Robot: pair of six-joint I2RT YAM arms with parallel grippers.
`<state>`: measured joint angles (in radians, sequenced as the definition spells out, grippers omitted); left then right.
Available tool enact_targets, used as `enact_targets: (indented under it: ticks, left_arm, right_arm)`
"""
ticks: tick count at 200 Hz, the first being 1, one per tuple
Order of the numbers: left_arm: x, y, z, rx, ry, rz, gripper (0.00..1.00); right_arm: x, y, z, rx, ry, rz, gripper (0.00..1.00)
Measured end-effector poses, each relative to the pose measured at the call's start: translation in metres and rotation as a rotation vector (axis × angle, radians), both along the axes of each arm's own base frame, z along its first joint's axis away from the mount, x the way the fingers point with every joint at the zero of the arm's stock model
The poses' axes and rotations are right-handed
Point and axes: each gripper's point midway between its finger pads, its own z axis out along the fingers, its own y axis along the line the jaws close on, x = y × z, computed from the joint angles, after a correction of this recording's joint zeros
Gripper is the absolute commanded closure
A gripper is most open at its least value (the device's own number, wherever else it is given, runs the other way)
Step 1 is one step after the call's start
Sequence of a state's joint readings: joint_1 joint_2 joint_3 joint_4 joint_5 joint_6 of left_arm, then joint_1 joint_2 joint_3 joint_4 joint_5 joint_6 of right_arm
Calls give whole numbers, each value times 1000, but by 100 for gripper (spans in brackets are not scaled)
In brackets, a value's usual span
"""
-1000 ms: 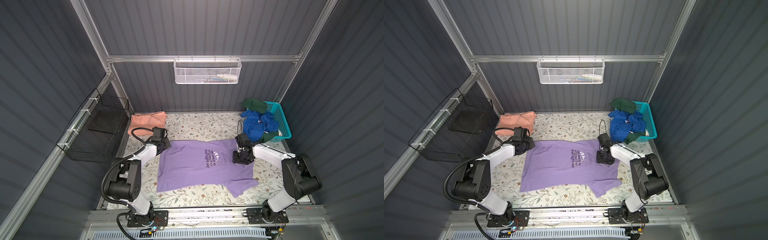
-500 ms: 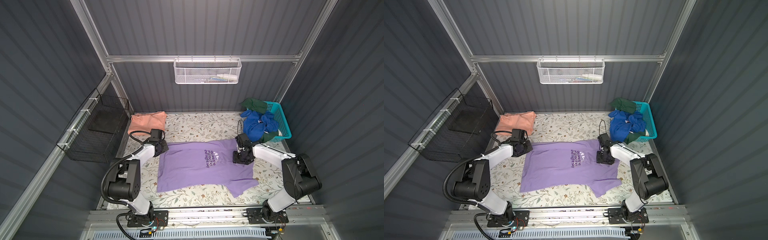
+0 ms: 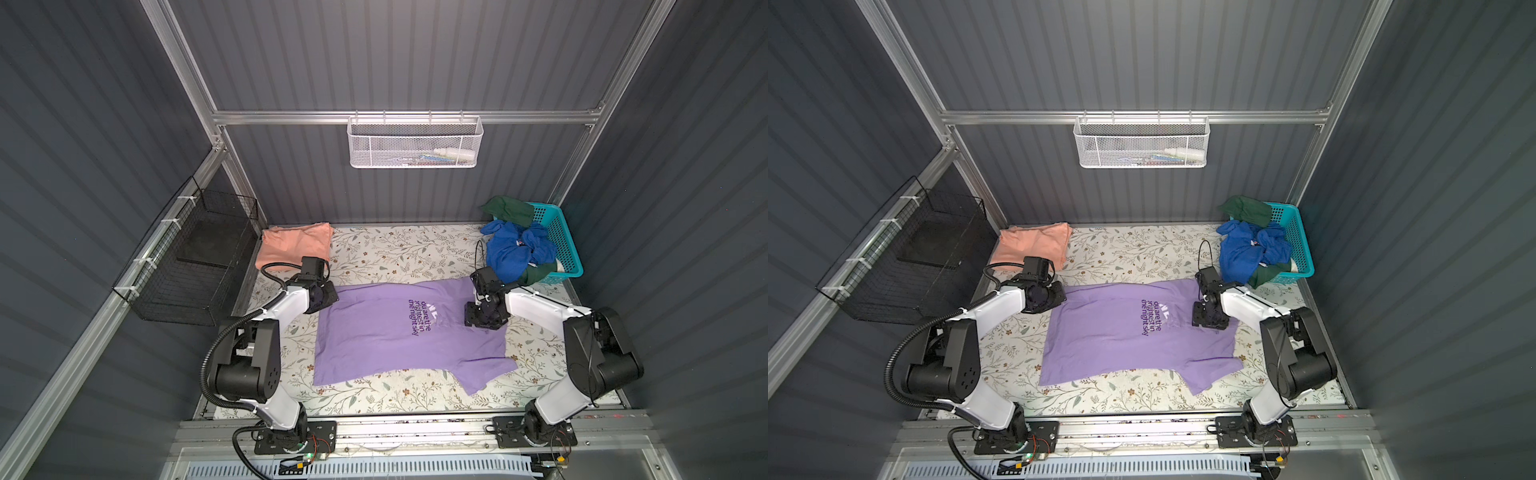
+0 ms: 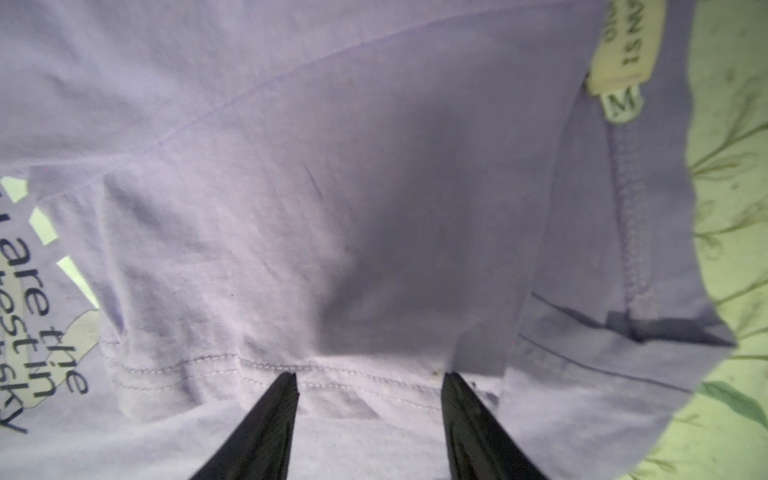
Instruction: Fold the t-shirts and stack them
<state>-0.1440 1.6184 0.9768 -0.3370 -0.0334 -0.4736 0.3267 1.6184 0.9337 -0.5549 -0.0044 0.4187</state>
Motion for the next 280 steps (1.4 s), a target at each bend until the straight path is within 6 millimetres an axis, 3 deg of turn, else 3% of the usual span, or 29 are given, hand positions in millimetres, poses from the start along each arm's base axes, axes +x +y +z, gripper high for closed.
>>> enact_targets:
  ticks: [66,133,146,159,178,190,217,229,252,280]
  left_arm:
    - [-9,12,-11,61,34,31,100]
    - [-17,26,-35,142,132,58,100]
    - [-15,28,-35,154,137,64,86]
    - [-16,32,-34,174,141,84,62]
    - [-19,39,-33,198,145,128,58]
    - [-23,42,-31,201,134,148,47]
    - [-32,41,-16,174,80,179,43]
    - [-32,38,-7,160,47,182,36]
    - [-29,11,1,149,9,120,34]
    - [-29,-23,-11,143,35,26,34]
  right_arm:
    - [-1,-1,0,-4,4,-10,42]
    - [-1,-5,3,-18,13,-28,42]
    - [2,-6,6,-22,7,-30,42]
    - [3,-7,8,-28,2,-34,40]
    - [5,-10,10,-34,0,-46,37]
    - [6,-12,11,-37,0,-53,37]
    - [10,-13,14,-40,-3,-65,36]
    - [14,-12,15,-37,-7,-73,35]
    - [20,-7,12,-21,2,-87,35]
    - [22,-4,2,-16,27,-106,35]
